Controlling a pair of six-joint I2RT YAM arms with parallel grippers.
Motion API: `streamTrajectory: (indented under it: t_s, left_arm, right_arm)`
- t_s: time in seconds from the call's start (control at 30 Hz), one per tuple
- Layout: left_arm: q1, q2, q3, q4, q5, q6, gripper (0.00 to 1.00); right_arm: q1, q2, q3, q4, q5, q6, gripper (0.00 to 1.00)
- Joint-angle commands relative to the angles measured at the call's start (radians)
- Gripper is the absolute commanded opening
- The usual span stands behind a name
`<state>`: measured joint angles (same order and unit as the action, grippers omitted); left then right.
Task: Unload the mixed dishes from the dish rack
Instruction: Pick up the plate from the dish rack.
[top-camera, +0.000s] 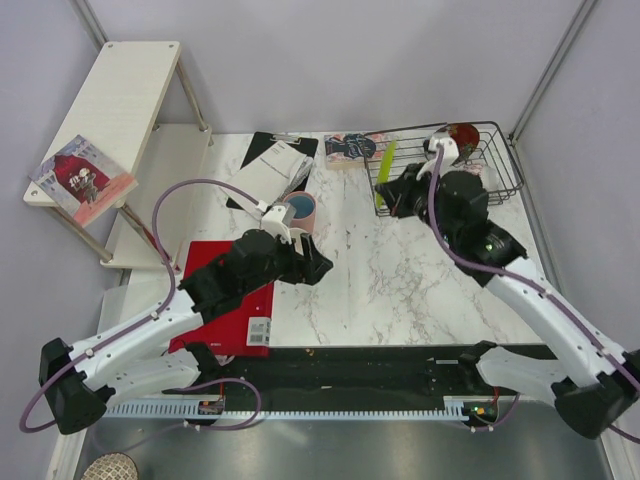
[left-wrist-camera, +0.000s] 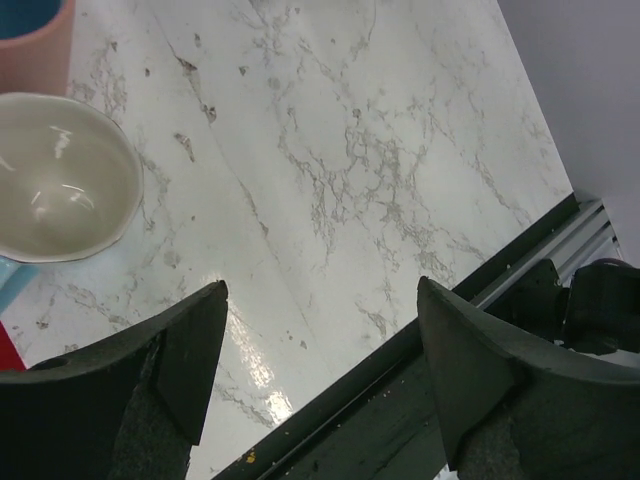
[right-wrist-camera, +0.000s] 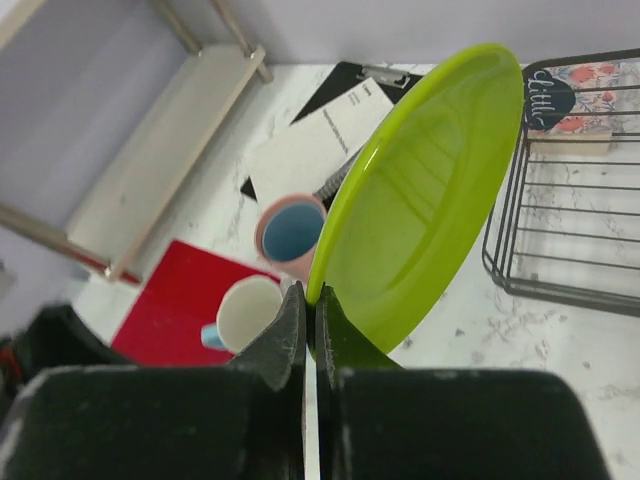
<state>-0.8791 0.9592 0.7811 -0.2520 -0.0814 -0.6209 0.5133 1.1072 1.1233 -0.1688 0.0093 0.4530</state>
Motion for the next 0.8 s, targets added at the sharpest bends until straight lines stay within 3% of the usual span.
streamTrajectory:
  t_s: [0.0, 0.17, 0.2, 0.23, 0.3, 0.4, 0.5, 0.77]
  left_arm:
    - [0.0, -0.019, 0.069, -0.073, -0.13, 0.062, 0.82]
    - [0.0, -0.048, 0.119, -0.168, -0.27, 0.104, 0.82]
    - [0.002, -0.054, 0.124, -0.179, -0.29, 0.111, 0.82]
    - [0.003, -0.057, 0.132, -0.194, -0.323, 0.127, 0.83]
    - [0.003, -0.065, 0.156, -0.205, -0.345, 0.144, 0.83]
    - [0.005, -0.065, 0.19, -0.22, -0.354, 0.177, 0.84]
    - [0.006, -0.073, 0.208, -0.227, -0.331, 0.211, 0.85]
    - [0.006, -0.117, 0.196, -0.219, -0.132, 0.366, 0.9]
  right_arm:
    - [0.236, -0.138, -0.039, -0.193, 0.385, -0.24, 0.0]
    - [0.5, -0.173, -0.056, -0.421, 0.716, -0.243, 0.0]
    - [0.61, -0.167, -0.072, -0.446, 0.777, -0.244, 0.0]
    - [0.672, -0.146, -0.08, -0.492, 0.922, -0.244, 0.0]
    - [0.852, -0.104, -0.094, -0.546, 1.073, -0.238, 0.0]
    - [1.005, 0.029, -0.102, -0.65, 1.308, -0.217, 0.0]
    - [1.096, 0.166, -0.074, -0.784, 1.391, -0.099, 0.0]
    - [1.226, 0.135, -0.132, -0.752, 1.378, -0.21, 0.0]
